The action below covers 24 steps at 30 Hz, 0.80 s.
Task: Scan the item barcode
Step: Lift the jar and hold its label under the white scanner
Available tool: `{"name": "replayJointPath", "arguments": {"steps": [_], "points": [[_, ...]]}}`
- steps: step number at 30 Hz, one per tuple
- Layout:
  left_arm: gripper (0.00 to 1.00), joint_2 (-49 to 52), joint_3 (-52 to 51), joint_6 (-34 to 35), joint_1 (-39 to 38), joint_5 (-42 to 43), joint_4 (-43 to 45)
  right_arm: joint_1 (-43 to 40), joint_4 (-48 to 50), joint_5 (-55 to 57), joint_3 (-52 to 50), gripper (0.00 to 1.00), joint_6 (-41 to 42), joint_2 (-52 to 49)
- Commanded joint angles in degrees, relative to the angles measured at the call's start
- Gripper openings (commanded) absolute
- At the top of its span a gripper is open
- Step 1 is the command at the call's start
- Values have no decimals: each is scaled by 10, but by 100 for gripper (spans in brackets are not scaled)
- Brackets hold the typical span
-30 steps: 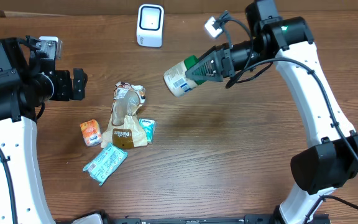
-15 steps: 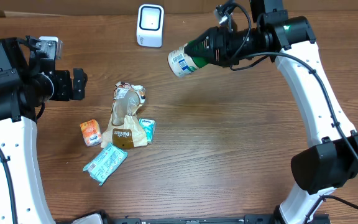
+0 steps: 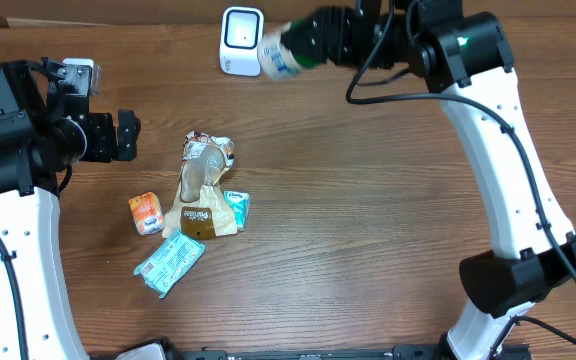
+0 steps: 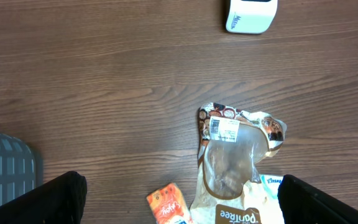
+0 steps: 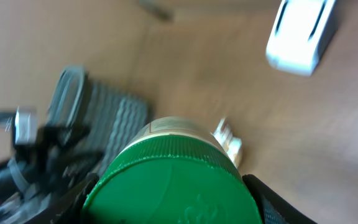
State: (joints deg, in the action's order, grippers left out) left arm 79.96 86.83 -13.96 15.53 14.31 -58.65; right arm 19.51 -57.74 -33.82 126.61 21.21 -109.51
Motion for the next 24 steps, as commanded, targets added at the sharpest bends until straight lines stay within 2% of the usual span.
{"name": "replayJointPath", "arguments": {"steps": [1, 4, 5, 7, 11, 13, 14, 18, 24], "points": [[100, 2, 3, -13, 4, -1, 2, 54, 59, 257, 23, 31, -52, 5], [100, 2, 3, -13, 4, -1, 2, 90, 134, 422, 20, 29, -116, -33], [100, 2, 3, -13, 4, -1, 2, 103, 181, 478, 20, 25, -163, -60], [100, 2, 3, -13, 4, -2, 2, 113, 257, 522, 20, 21, -233, -103], [99, 2, 3, -13, 4, -2, 2, 116, 422, 569, 20, 20, -372, -194], [100, 2, 3, -13, 4, -1, 2, 115, 483, 574, 20, 20, -423, -228], [100, 2, 3, -13, 4, -1, 2, 114, 536, 569, 20, 20, -474, -260], [100, 2, 3, -13, 4, -1, 2, 114, 620, 527, 20, 21, -575, -323], [100, 2, 3, -13, 4, -1, 2, 114, 665, 442, 20, 20, -700, -374]]}}
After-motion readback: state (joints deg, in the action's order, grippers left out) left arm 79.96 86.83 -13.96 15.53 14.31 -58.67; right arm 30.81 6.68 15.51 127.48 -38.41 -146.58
